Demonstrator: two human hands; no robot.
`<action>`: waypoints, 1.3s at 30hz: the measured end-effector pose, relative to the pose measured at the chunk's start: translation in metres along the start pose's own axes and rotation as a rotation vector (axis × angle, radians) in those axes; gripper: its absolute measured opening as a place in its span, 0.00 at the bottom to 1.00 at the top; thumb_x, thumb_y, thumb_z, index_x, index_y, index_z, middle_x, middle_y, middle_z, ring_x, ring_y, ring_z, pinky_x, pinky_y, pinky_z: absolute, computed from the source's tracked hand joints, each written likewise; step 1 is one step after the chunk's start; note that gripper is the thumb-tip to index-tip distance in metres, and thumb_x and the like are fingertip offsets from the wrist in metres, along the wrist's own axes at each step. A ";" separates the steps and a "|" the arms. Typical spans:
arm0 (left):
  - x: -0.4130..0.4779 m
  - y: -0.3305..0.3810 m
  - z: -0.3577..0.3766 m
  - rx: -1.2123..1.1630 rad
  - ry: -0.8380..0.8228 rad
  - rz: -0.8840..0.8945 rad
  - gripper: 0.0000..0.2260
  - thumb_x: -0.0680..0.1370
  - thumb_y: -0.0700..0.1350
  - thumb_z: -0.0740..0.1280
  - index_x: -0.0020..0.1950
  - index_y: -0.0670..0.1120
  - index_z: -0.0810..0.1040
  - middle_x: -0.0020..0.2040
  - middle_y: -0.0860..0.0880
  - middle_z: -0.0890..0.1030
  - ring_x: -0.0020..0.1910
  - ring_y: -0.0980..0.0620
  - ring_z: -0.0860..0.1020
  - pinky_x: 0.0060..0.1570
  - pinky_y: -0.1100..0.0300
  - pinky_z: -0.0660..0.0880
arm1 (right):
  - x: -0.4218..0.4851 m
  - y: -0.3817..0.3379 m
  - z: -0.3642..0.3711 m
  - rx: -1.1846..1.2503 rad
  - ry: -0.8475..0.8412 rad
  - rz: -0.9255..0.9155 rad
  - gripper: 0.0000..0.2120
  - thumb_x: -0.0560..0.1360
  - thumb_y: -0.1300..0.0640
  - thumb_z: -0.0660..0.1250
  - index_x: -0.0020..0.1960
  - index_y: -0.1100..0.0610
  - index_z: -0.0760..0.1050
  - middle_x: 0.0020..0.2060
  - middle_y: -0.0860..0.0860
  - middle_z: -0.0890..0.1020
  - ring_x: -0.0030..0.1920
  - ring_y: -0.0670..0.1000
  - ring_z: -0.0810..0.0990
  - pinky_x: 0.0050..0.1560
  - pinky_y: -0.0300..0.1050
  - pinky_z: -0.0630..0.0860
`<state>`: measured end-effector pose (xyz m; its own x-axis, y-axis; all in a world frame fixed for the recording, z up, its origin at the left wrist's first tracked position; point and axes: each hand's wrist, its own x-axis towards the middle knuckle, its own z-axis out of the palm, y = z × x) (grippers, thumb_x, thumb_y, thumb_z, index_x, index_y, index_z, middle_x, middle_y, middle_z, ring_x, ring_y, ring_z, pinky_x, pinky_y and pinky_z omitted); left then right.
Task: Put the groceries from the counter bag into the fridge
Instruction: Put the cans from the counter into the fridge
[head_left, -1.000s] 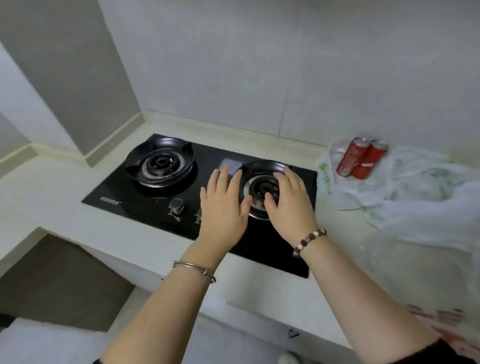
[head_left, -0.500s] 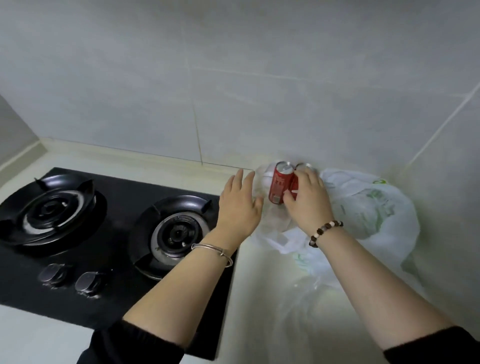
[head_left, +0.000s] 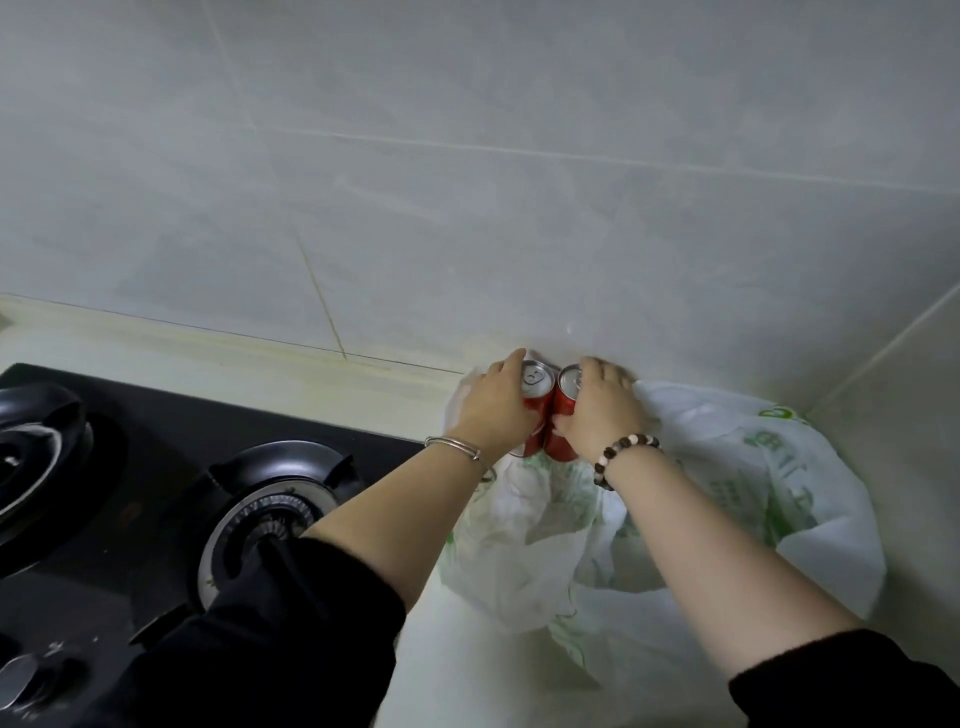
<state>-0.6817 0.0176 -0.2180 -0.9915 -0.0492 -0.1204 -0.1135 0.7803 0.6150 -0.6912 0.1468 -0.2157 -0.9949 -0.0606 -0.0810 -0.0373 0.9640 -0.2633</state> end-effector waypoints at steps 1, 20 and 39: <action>0.004 0.000 0.004 -0.032 -0.001 -0.009 0.26 0.71 0.44 0.67 0.69 0.49 0.66 0.60 0.46 0.76 0.59 0.44 0.75 0.55 0.55 0.71 | 0.003 0.002 0.003 -0.017 0.008 0.000 0.32 0.71 0.51 0.71 0.68 0.57 0.61 0.66 0.55 0.68 0.67 0.56 0.66 0.60 0.51 0.68; -0.094 -0.010 -0.087 -0.186 0.298 0.050 0.30 0.64 0.44 0.77 0.63 0.50 0.71 0.53 0.53 0.80 0.50 0.53 0.78 0.51 0.60 0.75 | -0.061 -0.059 -0.057 0.169 0.151 -0.136 0.24 0.68 0.56 0.73 0.58 0.60 0.66 0.54 0.57 0.76 0.52 0.60 0.77 0.41 0.46 0.71; -0.597 -0.219 -0.248 -0.078 0.800 -0.332 0.28 0.62 0.47 0.75 0.61 0.55 0.71 0.51 0.57 0.79 0.51 0.54 0.78 0.52 0.55 0.77 | -0.451 -0.351 -0.004 0.352 -0.149 -0.828 0.22 0.66 0.55 0.72 0.54 0.55 0.67 0.48 0.53 0.80 0.48 0.57 0.79 0.43 0.45 0.74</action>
<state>-0.0811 -0.2783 -0.0880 -0.6499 -0.7131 0.2631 -0.3798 0.6045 0.7002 -0.2299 -0.1627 -0.0827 -0.6395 -0.7546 0.1474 -0.6788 0.4641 -0.5691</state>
